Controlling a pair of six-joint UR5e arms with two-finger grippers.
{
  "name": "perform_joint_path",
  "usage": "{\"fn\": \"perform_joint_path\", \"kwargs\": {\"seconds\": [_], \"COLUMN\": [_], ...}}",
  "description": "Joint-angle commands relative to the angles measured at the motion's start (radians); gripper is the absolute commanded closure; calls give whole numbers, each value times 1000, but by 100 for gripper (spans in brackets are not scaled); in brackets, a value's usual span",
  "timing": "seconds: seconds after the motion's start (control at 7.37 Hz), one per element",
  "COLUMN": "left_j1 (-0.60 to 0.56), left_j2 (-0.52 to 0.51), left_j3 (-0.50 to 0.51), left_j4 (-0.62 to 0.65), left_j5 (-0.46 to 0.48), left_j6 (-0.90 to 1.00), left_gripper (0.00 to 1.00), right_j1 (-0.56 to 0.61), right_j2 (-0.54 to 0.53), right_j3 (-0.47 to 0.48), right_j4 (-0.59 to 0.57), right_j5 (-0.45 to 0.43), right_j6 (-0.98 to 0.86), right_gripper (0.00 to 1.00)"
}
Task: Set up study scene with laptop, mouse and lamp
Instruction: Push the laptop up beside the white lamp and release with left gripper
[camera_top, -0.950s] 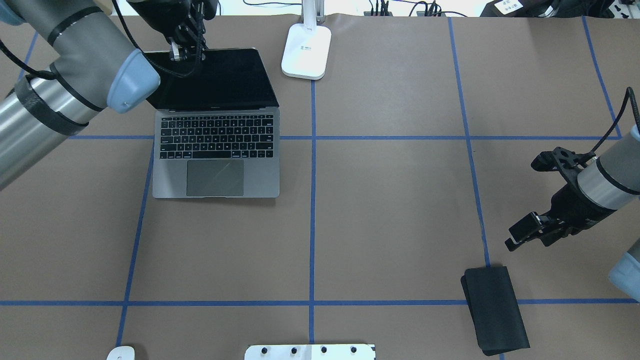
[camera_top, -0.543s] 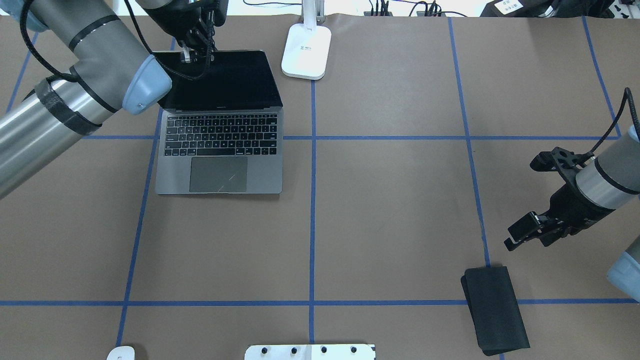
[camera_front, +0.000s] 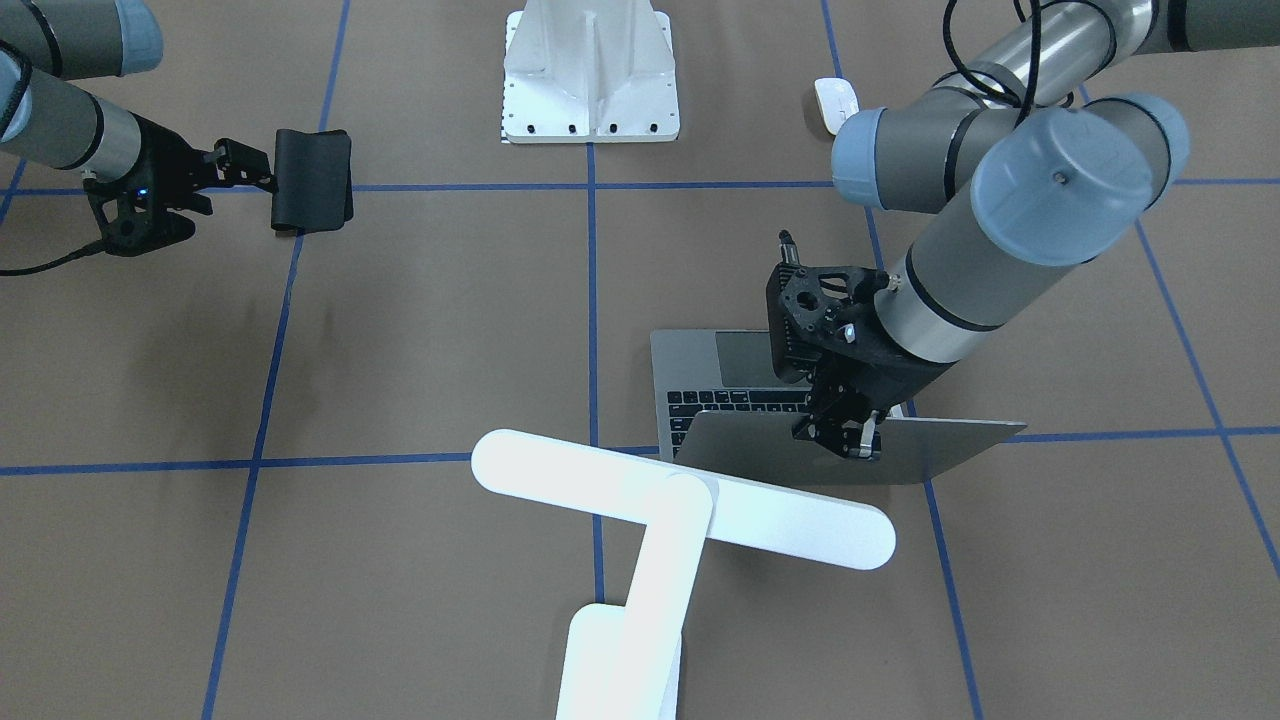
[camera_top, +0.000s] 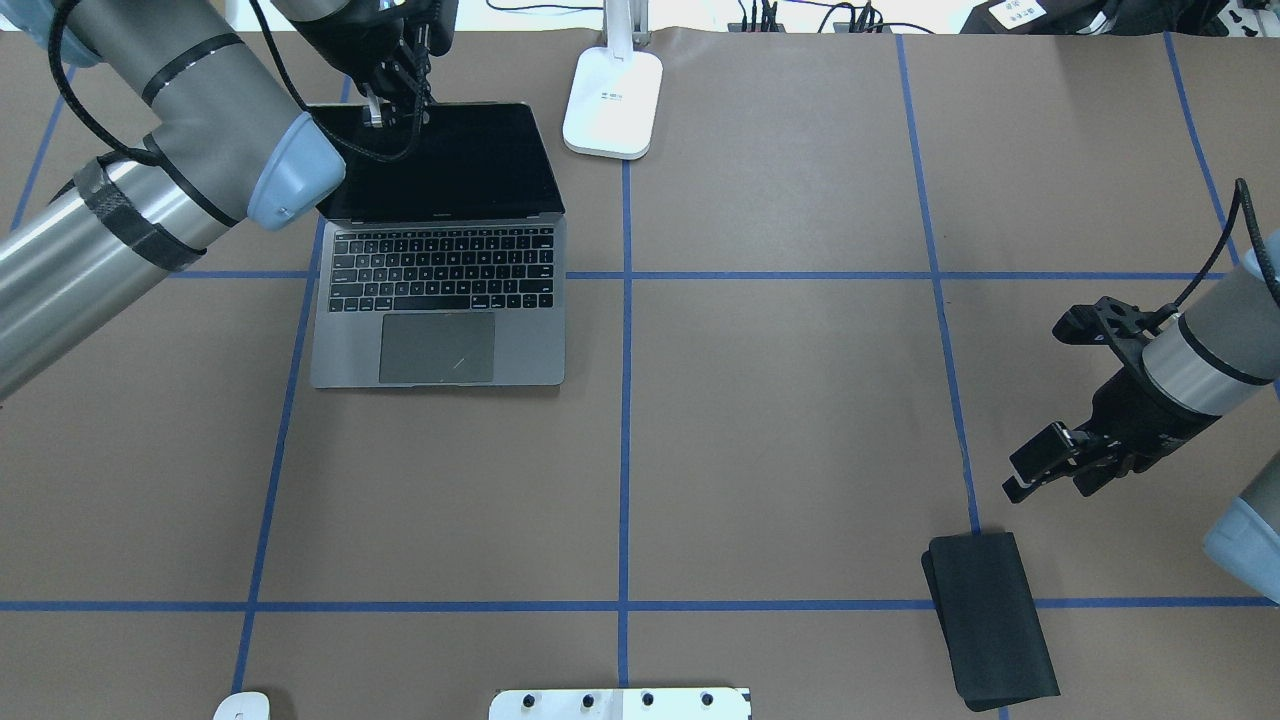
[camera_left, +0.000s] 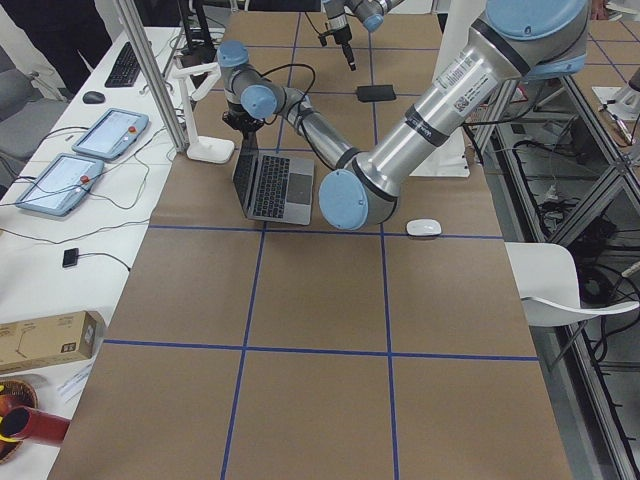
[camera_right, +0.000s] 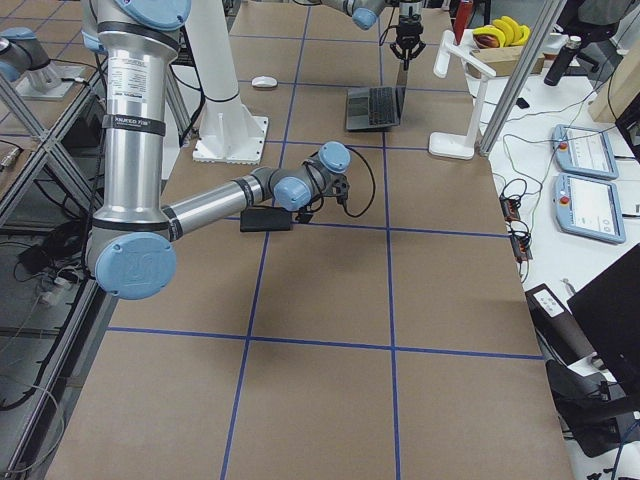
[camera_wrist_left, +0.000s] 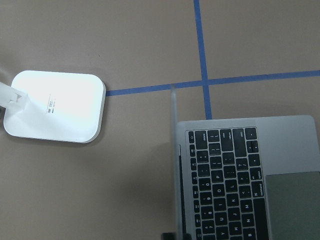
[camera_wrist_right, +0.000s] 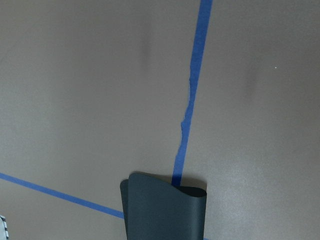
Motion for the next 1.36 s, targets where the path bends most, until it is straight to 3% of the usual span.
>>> {"fn": "perform_joint_path", "kwargs": {"seconds": [0.0, 0.68, 1.22], "left_j1": [2, 33, 31], "left_j2": [0, 8, 11], "left_j3": [3, 0, -11], "left_j4": [-1, -2, 1], "left_j5": [1, 37, 37], "left_j6": [-1, -4, -14], "left_gripper": [97, 95, 65], "right_j1": [1, 0, 1], "right_j2": [5, 5, 7], "right_j3": [-2, 0, 0], "right_j4": [-2, -2, -2], "right_j5": [3, 3, 12], "right_j6": [0, 0, 0], "right_gripper": [1, 1, 1]}}
